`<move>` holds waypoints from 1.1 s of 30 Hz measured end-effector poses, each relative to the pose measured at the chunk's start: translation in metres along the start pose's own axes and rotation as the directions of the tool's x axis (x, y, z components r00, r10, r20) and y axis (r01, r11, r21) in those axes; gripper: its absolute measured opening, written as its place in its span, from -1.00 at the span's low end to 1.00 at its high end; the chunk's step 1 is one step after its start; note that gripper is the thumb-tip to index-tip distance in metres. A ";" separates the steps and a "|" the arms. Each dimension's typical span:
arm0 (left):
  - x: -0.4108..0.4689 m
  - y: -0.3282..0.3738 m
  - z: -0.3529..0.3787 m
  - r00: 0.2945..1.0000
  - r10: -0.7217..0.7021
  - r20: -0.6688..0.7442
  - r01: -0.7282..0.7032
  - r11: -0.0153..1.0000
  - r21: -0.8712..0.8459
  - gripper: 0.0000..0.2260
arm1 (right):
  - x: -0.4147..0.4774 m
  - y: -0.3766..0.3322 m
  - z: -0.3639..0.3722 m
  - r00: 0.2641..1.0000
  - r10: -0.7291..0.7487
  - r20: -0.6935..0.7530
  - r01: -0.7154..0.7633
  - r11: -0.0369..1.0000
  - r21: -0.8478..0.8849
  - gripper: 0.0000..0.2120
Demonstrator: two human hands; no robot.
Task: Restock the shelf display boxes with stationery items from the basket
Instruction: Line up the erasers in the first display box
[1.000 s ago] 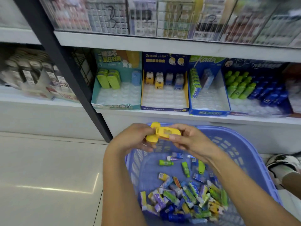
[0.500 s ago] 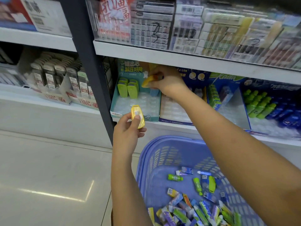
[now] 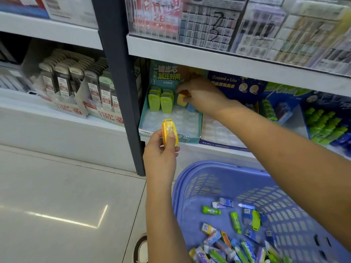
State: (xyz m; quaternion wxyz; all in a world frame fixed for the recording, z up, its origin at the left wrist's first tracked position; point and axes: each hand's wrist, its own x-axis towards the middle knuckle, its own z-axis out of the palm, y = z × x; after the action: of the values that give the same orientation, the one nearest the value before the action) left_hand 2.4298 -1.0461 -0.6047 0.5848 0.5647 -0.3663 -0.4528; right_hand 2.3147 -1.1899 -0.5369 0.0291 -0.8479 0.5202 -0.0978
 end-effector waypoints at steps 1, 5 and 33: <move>0.000 0.000 0.000 1.000 0.004 0.003 -0.004 1.000 0.011 -0.87 | 0.001 0.001 0.002 1.000 -0.003 0.014 0.003 1.000 0.003 -0.72; 0.000 0.000 -0.001 1.000 0.000 0.004 0.000 1.000 0.021 -0.91 | 0.009 0.003 -0.005 0.996 0.046 0.071 -0.051 0.996 0.070 -0.65; -0.001 0.026 0.004 0.939 0.338 0.061 -0.343 0.916 0.207 -0.43 | -0.056 -0.019 -0.037 0.889 -0.017 0.458 -0.350 0.620 0.702 -0.75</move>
State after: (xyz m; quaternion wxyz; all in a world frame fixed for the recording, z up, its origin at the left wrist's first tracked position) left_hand 2.4288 -1.0475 -0.5789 0.5857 0.5466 -0.5126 -0.3089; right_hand 2.2989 -1.1293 -0.5054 0.5077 -0.6999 0.4876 -0.1210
